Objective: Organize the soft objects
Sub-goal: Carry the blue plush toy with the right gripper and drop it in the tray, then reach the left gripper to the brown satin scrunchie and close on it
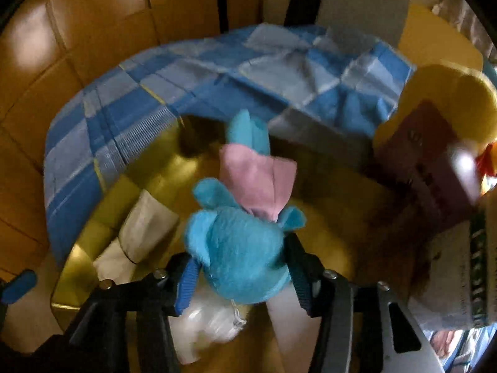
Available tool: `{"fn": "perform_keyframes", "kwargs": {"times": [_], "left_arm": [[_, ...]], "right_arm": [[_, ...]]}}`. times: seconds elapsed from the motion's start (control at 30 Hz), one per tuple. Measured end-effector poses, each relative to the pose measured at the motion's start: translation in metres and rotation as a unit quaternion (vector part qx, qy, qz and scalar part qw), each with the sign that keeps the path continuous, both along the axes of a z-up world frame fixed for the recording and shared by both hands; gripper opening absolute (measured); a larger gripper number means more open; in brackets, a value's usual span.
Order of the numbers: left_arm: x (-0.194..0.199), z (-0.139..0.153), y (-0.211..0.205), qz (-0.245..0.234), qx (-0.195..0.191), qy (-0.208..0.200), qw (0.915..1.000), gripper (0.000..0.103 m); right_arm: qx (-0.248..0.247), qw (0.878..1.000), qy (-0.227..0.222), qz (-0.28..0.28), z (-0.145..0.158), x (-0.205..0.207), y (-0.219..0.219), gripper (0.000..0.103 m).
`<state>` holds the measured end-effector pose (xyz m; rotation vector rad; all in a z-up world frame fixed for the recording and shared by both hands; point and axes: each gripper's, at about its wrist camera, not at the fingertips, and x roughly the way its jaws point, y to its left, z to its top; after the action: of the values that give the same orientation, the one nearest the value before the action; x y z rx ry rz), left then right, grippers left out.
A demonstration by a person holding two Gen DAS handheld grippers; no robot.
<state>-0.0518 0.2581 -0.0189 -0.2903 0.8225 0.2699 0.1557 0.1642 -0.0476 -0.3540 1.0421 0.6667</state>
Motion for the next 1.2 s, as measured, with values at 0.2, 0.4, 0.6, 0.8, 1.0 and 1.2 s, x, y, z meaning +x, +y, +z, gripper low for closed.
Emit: {"fn": "perform_keyframes", "kwargs": {"times": [0.2, 0.4, 0.6, 0.8, 1.0, 1.2], "left_arm": [[0.001, 0.002, -0.003, -0.001, 0.006, -0.003, 1.0000, 0.078], [0.000, 0.007, -0.007, -0.003, 0.013, -0.006, 0.9999, 0.078], [-0.001, 0.012, -0.018, -0.015, 0.027, -0.009, 0.9995, 0.078], [0.000, 0.017, -0.032, -0.032, 0.041, -0.012, 0.9986, 0.078], [0.003, 0.018, -0.047, -0.051, 0.050, -0.009, 0.9974, 0.078], [0.006, 0.018, -0.064, -0.072, 0.056, -0.006, 0.9958, 0.078]], "right_arm": [[0.052, 0.998, 0.013, -0.015, 0.019, -0.008, -0.019, 0.069], [0.089, 0.995, -0.005, -0.034, 0.042, -0.021, -0.041, 0.070], [0.097, 0.994, -0.042, -0.040, 0.054, -0.047, -0.072, 0.070], [0.097, 0.992, -0.067, -0.052, 0.058, -0.070, -0.104, 0.070], [0.106, 0.988, -0.077, -0.082, 0.061, -0.082, -0.143, 0.070], [0.118, 0.980, -0.085, -0.135, 0.067, -0.082, -0.194, 0.070]]}}
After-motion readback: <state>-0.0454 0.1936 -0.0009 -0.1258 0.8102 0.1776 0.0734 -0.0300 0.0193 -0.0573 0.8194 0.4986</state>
